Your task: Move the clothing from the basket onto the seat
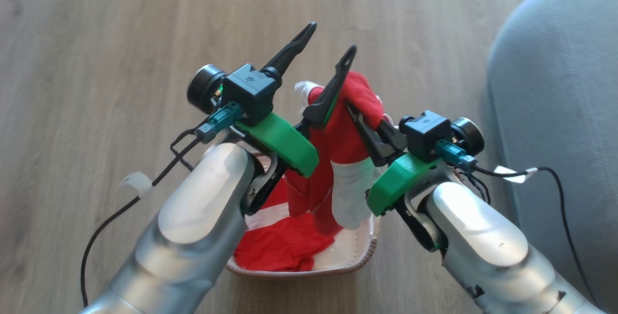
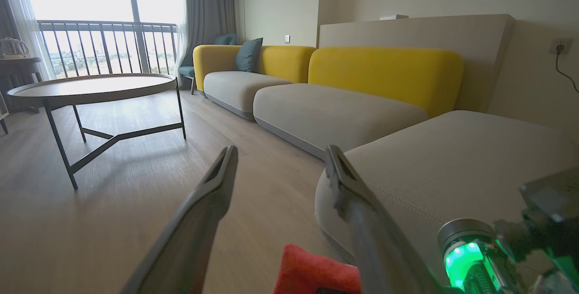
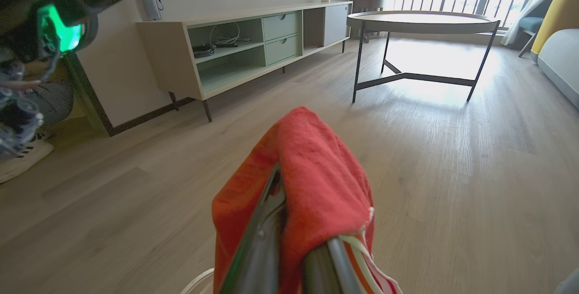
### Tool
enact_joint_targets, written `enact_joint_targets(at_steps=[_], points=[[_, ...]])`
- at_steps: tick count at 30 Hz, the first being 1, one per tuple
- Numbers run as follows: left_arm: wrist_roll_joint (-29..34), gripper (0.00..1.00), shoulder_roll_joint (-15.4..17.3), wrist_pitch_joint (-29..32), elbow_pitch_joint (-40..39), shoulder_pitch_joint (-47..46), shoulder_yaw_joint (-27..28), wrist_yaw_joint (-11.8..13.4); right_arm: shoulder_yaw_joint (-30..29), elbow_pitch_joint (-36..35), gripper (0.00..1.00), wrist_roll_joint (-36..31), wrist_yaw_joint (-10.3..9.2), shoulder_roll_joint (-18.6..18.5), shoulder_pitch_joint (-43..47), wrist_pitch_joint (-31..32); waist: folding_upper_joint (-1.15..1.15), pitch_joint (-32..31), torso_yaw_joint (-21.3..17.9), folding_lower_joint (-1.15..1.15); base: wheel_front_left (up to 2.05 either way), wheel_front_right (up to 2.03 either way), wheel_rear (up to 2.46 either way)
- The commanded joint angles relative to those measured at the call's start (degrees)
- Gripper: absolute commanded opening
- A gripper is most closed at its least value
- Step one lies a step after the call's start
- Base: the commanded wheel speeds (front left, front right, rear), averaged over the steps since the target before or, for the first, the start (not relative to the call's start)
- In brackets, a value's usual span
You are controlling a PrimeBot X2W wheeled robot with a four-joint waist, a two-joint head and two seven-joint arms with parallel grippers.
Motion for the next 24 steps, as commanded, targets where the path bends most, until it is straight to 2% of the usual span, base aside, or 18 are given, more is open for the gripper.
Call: enact_joint_targets(at_steps=[1,10,15,16,24], points=[[0.5,1.00,1.2,-0.2,-0.6,-1.3,2.3,-0.5,-0.9,-2.8,0.00,-0.4,0.40,0.2,0.2,-0.3,0.00,-0.3,-2.8,0.00,0.00,0.00,0.00],[0.2,1.00,3.2,-0.2,3.9,0.8,4.0,-1.2,-6.1,-8.1,0.00,-1.1,0.40,-0.7,3.1,-0.3,0.00,-1.1,-13.0,0.00,0.00,0.00,0.00],[0.3,1.00,4.5,-0.2,5.1,2.4,4.4,-1.3,-7.5,-10.4,0.00,-1.5,0.40,-0.5,3.9,-0.3,0.00,-1.8,-19.0,0.00,0.00,0.00,0.00],[0.3,1.00,4.5,-0.2,5.1,2.4,4.4,-1.3,-7.5,-10.4,0.00,-1.5,0.40,-0.5,3.9,-0.3,0.00,-1.8,-19.0,0.00,0.00,0.00,0.00],[-1.2,1.00,5.0,-0.2,4.8,5.6,5.0,-1.4,-8.8,-13.0,0.00,-1.3,0.40,0.1,5.4,-0.3,0.00,-3.8,-28.1,0.00,0.00,0.00,0.00]])
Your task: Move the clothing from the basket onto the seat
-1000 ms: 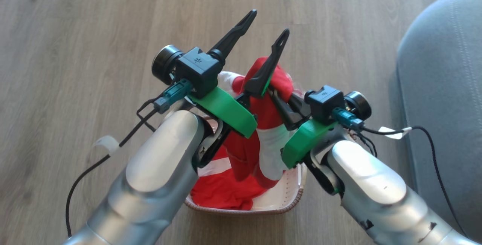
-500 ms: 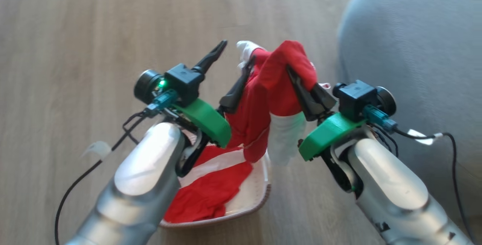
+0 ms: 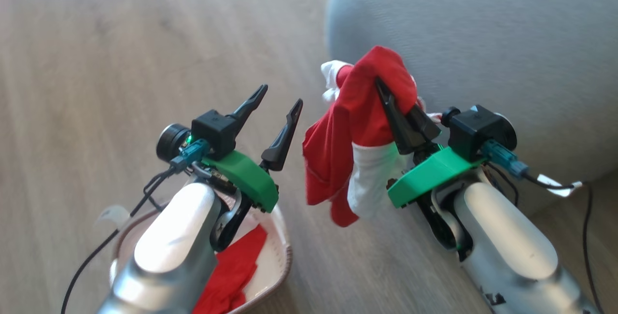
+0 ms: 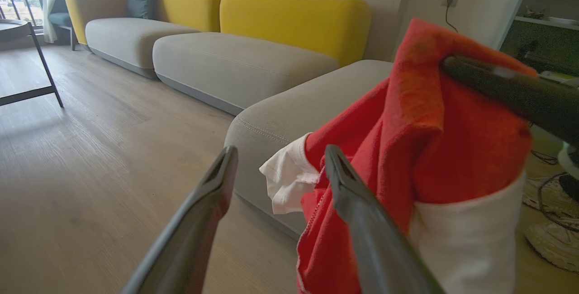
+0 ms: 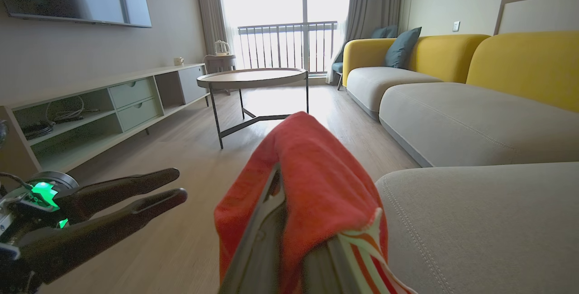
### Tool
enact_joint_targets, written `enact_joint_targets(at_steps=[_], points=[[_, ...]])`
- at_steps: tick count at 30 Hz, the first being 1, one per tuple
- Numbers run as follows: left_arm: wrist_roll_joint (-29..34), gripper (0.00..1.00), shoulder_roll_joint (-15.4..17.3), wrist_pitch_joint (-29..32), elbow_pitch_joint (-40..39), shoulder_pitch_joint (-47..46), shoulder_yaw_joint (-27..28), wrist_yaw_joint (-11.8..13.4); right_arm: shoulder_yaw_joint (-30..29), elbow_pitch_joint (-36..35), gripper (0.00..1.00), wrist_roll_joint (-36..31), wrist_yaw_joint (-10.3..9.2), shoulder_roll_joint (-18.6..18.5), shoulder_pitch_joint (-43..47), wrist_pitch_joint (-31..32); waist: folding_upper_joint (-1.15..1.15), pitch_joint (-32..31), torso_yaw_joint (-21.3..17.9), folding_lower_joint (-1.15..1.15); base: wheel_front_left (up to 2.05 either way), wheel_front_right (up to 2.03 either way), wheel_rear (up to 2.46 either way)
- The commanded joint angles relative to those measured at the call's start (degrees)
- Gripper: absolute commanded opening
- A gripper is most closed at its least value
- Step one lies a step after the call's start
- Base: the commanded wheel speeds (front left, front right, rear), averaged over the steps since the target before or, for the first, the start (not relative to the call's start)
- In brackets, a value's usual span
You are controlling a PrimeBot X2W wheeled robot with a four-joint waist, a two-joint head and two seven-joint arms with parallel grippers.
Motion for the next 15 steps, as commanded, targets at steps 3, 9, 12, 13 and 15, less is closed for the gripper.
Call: enact_joint_targets(at_steps=[3,9,12,13,15], points=[[-0.4,1.00,1.2,-0.2,-2.3,-0.7,2.7,-0.3,-0.3,-3.2,0.00,-0.2,0.40,1.1,0.6,-0.3,0.00,-1.7,-5.9,0.00,0.00,0.00,0.00],[-1.2,1.00,0.9,-0.2,-2.4,-1.3,0.2,-0.4,-5.5,-7.3,0.00,-1.4,0.40,0.8,3.7,-0.3,0.00,-0.9,-7.4,0.00,0.00,0.00,0.00],[-2.6,1.00,1.2,-0.2,-3.0,-2.0,-2.3,-0.4,-8.4,-9.6,0.00,-2.3,0.40,0.9,5.9,-0.3,0.00,-0.5,-7.8,0.00,0.00,0.00,0.00],[-3.0,1.00,1.5,-0.2,-3.2,-2.2,-2.9,-0.4,-9.3,-10.3,0.00,-2.6,0.40,0.9,6.5,-0.3,0.00,-0.2,-7.9,0.00,0.00,0.00,0.00],[-3.8,1.00,1.8,-0.2,-3.6,-2.3,-3.7,-0.4,-11.1,-11.9,0.00,-3.4,0.40,0.9,7.7,-0.3,0.00,0.3,-8.1,0.00,0.00,0.00,0.00]])
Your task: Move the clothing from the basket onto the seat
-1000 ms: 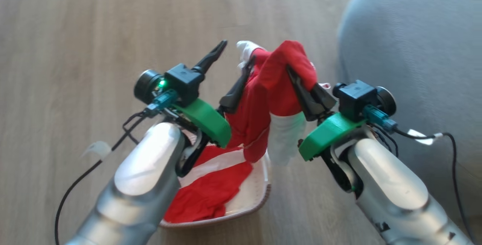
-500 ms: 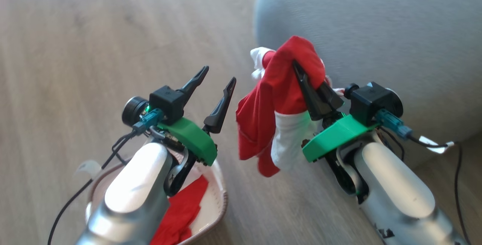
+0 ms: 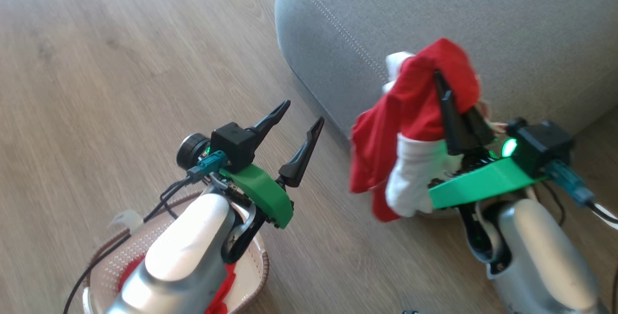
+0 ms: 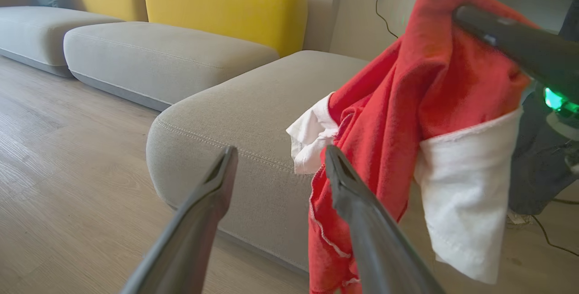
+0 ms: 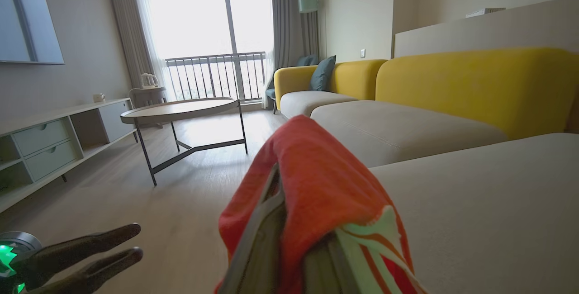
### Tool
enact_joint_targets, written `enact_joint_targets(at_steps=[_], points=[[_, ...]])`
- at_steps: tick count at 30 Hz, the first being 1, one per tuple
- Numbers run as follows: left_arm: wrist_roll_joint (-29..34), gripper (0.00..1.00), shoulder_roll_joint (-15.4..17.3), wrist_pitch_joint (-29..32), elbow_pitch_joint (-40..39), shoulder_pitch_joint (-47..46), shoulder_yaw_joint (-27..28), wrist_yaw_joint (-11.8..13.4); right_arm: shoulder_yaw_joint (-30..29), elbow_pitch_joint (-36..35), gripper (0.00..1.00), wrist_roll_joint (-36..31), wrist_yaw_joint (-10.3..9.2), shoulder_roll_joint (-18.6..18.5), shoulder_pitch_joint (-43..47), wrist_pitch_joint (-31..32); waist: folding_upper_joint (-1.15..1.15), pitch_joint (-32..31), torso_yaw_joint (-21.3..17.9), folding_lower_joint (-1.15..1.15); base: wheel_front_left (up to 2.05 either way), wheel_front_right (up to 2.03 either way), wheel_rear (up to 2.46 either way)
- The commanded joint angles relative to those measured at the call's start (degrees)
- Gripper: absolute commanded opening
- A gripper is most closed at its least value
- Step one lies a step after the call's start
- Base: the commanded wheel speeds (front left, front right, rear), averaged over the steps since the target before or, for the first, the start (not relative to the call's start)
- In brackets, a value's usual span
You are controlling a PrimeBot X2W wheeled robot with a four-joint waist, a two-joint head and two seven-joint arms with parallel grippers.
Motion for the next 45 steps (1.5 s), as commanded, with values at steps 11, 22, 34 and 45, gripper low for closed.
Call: enact_joint_targets(at_steps=[11,22,34,45], points=[[-0.4,1.00,4.2,-0.2,-6.8,-2.5,-1.3,-0.1,-9.2,-3.1,0.00,-2.2,0.40,-4.3,-6.8,-0.3,0.00,5.8,-0.4,0.00,0.00,0.00,0.00],[1.6,1.00,8.4,-0.2,-11.4,-6.1,-2.8,-0.1,-15.2,5.3,0.00,-3.7,0.40,-11.4,-20.6,-0.3,0.00,14.8,1.6,0.00,0.00,0.00,0.00],[3.6,1.00,10.3,1.2,-14.3,-13.1,-5.2,-0.1,-24.3,17.9,0.00,-6.2,0.40,-18.2,-36.1,-0.3,0.00,26.9,7.1,0.00,0.00,0.00,0.00],[5.3,1.00,10.2,1.7,-16.7,-15.8,-6.1,0.5,-39.4,30.9,0.00,-12.0,0.40,-25.2,-51.5,-0.3,0.00,35.1,13.4,0.00,0.00,0.00,0.00]])
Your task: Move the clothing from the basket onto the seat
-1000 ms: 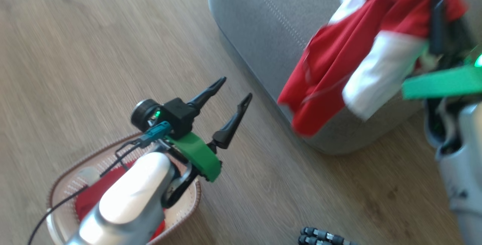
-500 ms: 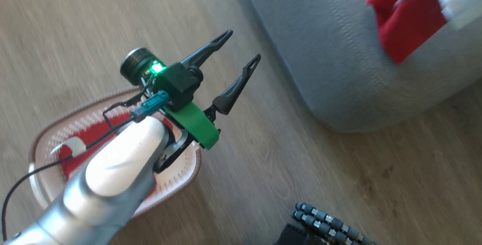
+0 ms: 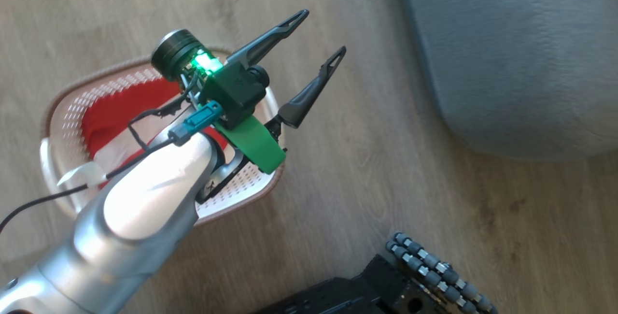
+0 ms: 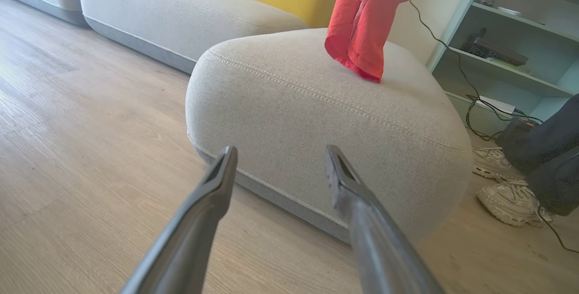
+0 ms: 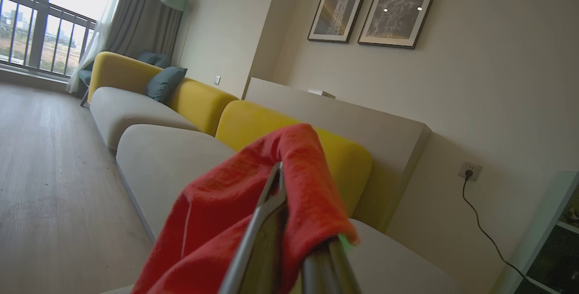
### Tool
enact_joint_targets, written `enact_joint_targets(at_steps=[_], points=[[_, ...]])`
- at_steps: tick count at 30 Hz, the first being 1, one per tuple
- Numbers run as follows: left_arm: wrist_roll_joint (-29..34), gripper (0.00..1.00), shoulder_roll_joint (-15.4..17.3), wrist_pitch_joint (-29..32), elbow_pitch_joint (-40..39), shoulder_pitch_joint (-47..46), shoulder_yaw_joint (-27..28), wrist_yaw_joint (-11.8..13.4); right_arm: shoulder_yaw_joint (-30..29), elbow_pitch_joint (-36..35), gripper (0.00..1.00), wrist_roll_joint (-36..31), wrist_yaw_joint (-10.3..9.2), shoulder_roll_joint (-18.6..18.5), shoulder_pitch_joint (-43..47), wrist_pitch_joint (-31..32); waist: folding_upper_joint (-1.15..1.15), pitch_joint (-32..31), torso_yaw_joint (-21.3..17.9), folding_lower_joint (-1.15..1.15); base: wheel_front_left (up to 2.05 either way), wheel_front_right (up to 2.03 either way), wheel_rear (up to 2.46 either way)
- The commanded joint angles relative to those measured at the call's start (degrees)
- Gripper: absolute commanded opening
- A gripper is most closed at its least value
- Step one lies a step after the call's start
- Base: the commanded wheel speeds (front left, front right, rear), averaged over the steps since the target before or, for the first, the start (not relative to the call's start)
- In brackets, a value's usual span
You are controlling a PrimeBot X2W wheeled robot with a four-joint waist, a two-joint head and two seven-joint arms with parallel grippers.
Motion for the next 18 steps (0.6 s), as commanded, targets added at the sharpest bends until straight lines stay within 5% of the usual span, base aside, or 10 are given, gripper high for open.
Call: enact_joint_targets(at_steps=[1,15,16,18], points=[[0.5,1.00,0.3,0.0,-2.2,-1.4,0.9,0.2,-1.8,-1.3,0.00,-0.6,0.40,-3.0,-1.7,-0.3,0.00,2.7,2.8,-0.01,0.00,0.00,0.00],[0.7,1.00,-1.9,-1.4,-1.1,-1.9,0.7,0.7,-5.5,11.2,0.00,0.6,0.40,2.2,5.0,-0.3,0.00,5.4,7.3,-0.01,0.00,0.00,0.00],[0.6,1.00,-2.1,-1.4,-0.9,-1.9,0.7,0.6,-4.9,11.3,0.03,0.8,0.40,2.5,6.2,-0.3,0.00,5.2,7.5,-0.01,0.00,0.00,0.00],[0.5,1.00,-2.4,-1.6,-0.5,-1.9,0.8,0.6,-3.9,11.2,0.46,1.8,0.40,3.0,8.5,-0.3,0.00,4.6,7.8,-0.01,0.00,0.00,0.00]])
